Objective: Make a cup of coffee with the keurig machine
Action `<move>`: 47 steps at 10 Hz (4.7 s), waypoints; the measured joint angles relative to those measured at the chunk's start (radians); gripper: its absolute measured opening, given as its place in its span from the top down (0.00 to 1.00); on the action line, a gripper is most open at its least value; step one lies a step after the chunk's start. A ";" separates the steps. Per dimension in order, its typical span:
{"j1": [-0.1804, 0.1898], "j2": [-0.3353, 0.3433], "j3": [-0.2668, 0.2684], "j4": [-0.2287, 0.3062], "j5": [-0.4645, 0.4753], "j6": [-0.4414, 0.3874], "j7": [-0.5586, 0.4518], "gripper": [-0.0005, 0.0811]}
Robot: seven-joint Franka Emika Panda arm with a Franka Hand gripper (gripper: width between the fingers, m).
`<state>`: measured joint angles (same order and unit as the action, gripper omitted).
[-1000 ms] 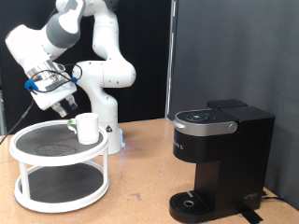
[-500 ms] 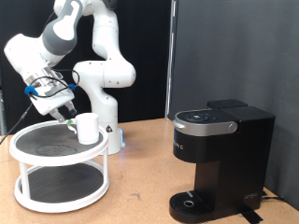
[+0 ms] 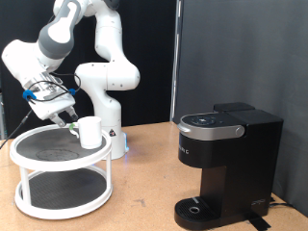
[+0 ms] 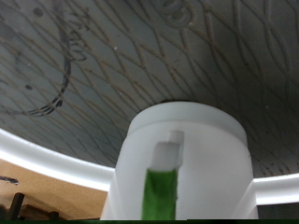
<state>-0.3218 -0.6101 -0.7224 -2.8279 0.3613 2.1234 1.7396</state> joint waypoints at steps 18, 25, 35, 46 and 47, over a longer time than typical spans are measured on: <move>0.013 0.029 0.001 0.000 0.005 -0.007 0.000 0.91; -0.002 -0.004 0.026 0.049 0.001 -0.121 0.107 0.91; -0.021 -0.072 0.056 0.057 -0.018 -0.183 0.147 0.91; 0.121 -0.068 0.337 0.019 0.268 0.072 0.385 0.91; 0.133 -0.067 0.356 0.017 0.289 0.092 0.389 0.91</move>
<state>-0.1891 -0.6774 -0.3662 -2.8112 0.6502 2.2149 2.1290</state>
